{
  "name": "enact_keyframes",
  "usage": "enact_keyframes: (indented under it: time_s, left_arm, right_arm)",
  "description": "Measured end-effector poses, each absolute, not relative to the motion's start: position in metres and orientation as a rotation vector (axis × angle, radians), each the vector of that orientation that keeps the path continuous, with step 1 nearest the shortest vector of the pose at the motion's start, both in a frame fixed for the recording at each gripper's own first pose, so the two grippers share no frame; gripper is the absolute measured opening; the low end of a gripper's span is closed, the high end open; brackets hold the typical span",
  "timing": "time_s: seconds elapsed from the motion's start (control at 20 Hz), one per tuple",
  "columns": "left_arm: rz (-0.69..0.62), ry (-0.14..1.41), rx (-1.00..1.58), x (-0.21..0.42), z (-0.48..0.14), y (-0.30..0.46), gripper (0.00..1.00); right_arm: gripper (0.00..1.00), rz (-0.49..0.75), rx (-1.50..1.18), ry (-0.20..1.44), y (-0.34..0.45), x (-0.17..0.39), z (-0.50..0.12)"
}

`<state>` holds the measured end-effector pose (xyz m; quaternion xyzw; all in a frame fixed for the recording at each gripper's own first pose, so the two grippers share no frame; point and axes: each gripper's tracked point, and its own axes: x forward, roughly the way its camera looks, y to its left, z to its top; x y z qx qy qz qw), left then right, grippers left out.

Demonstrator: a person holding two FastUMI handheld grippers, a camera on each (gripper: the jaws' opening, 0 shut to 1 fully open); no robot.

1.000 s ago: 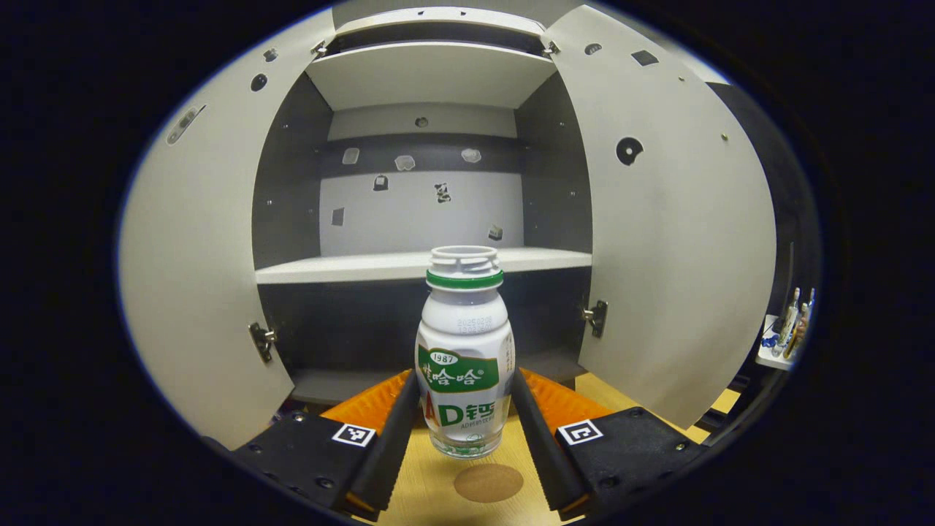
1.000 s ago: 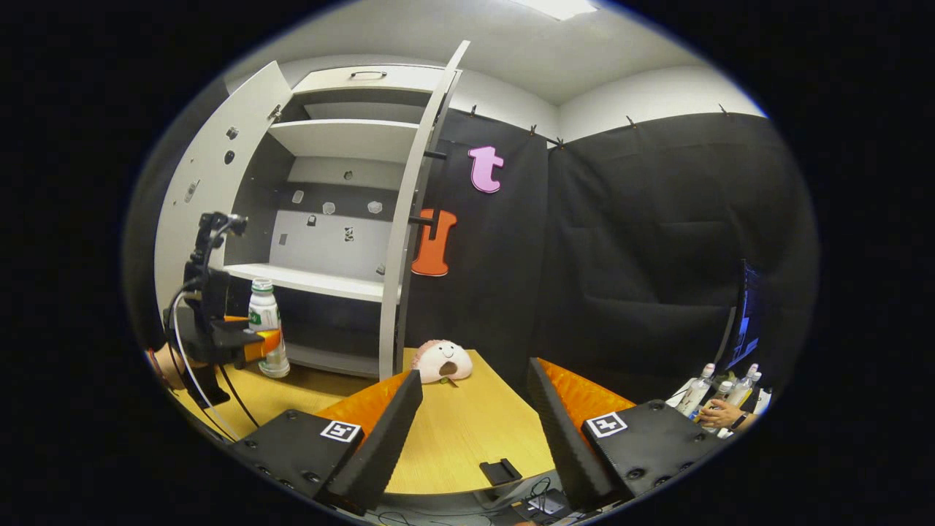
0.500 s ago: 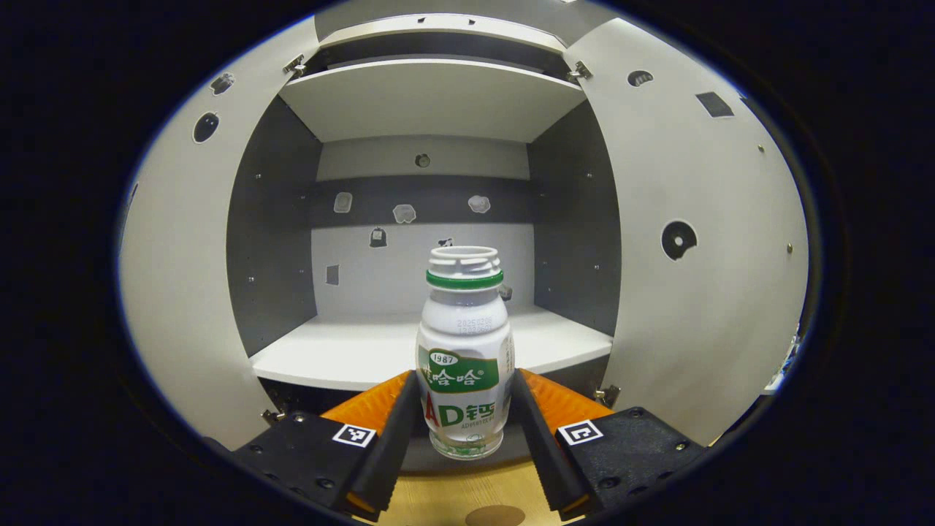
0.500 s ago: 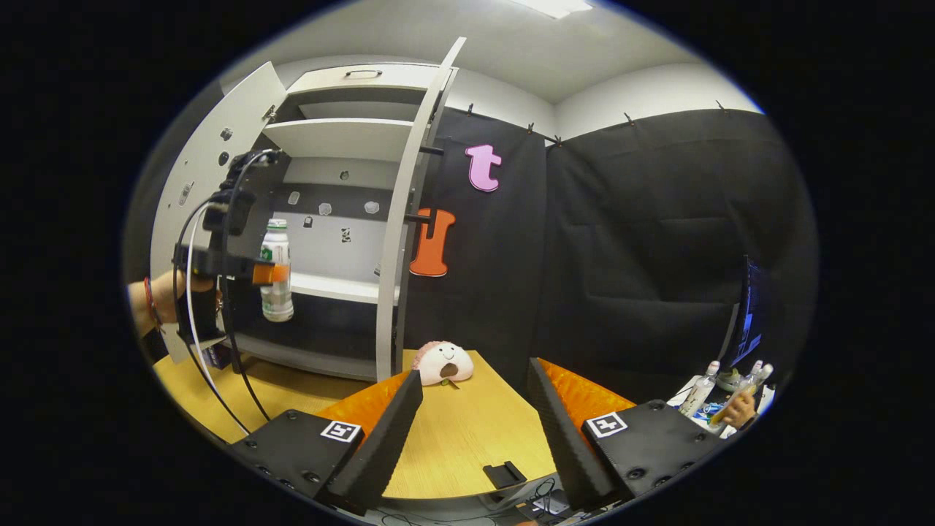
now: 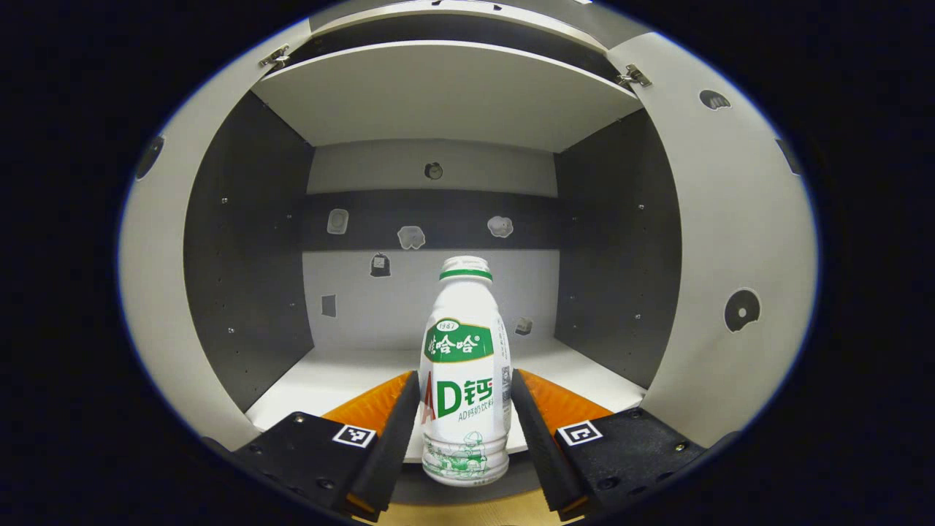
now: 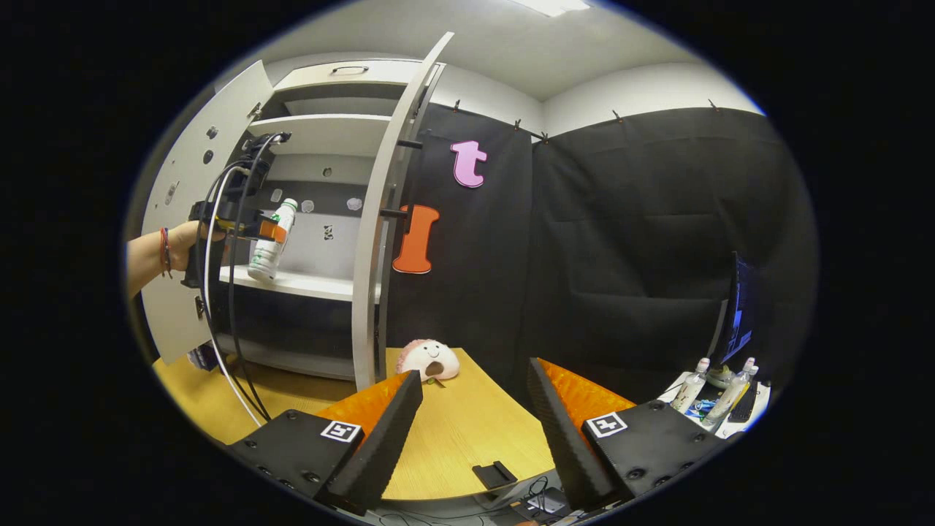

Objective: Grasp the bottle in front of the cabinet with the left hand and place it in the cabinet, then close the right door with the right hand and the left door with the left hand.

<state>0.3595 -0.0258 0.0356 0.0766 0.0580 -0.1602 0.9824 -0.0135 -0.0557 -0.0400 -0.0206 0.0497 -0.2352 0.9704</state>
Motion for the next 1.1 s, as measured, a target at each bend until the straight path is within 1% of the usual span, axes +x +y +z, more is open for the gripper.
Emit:
enact_keyframes:
  time_s: [0.1, 0.15, 0.25, 0.3, 0.35, 0.4, 0.45, 0.5, 0.55, 0.6, 0.85, 0.95, 1.0, 1.05, 1.1]
  left_arm:
    - [-0.314, 0.13, 0.148, 0.372, 0.035, -0.025, 0.73]
    - [-0.308, 0.12, 0.139, 0.378, 0.036, -0.024, 0.65]
    - [-0.292, 0.129, 0.135, 0.393, 0.023, -0.021, 0.61]
    - [-0.278, 0.165, 0.132, 0.401, 0.009, -0.017, 0.61]
    - [-0.271, 0.231, 0.129, 0.398, -0.013, -0.012, 0.62]
    - [-0.276, 0.24, 0.131, 0.405, -0.018, -0.014, 0.63]
    - [-0.26, 0.248, 0.161, 0.41, -0.017, -0.01, 0.66]
    - [-0.262, 0.256, 0.181, 0.412, -0.021, -0.011, 0.67]
    - [-0.267, 0.259, 0.194, 0.412, -0.022, -0.013, 0.65]
    - [-0.266, 0.255, 0.204, 0.412, -0.021, -0.013, 0.67]
    - [-0.245, 0.247, 0.224, 0.408, -0.015, -0.012, 0.7]
    - [-0.245, 0.219, 0.203, 0.404, -0.001, -0.015, 0.71]
    - [-0.25, 0.202, 0.204, 0.4, 0.008, -0.015, 0.74]
    - [-0.255, 0.184, 0.211, 0.396, 0.018, -0.012, 0.88]
    - [-0.251, 0.165, 0.223, 0.39, 0.028, -0.007, 0.94]
  right_arm:
    - [0.96, -0.483, -0.033, 0.097, -0.059, -0.011, -0.037]
    - [0.96, -0.488, -0.031, 0.096, -0.06, -0.01, -0.037]
    - [0.96, -0.495, -0.025, 0.095, -0.063, -0.01, -0.036]
    - [0.96, -0.496, -0.021, 0.096, -0.062, -0.009, -0.036]
    - [0.96, -0.492, -0.017, 0.104, -0.062, -0.008, -0.037]
    - [0.96, -0.497, -0.016, 0.107, -0.062, -0.01, -0.037]
    - [0.96, -0.501, -0.015, 0.105, -0.063, -0.012, -0.037]
    - [0.96, -0.506, -0.013, 0.106, -0.064, -0.013, -0.036]
    - [0.96, -0.511, -0.013, 0.111, -0.065, -0.014, -0.038]
    - [0.96, -0.517, -0.014, 0.116, -0.067, -0.015, -0.039]
    - [0.96, -0.539, -0.008, 0.111, -0.073, -0.022, -0.035]
    - [0.96, -0.535, -0.007, 0.109, -0.074, -0.019, -0.032]
    - [0.96, -0.53, -0.005, 0.102, -0.074, -0.017, -0.03]
    - [0.96, -0.524, -0.004, 0.096, -0.074, -0.014, -0.028]
    - [0.96, -0.517, -0.003, 0.091, -0.073, -0.011, -0.025]
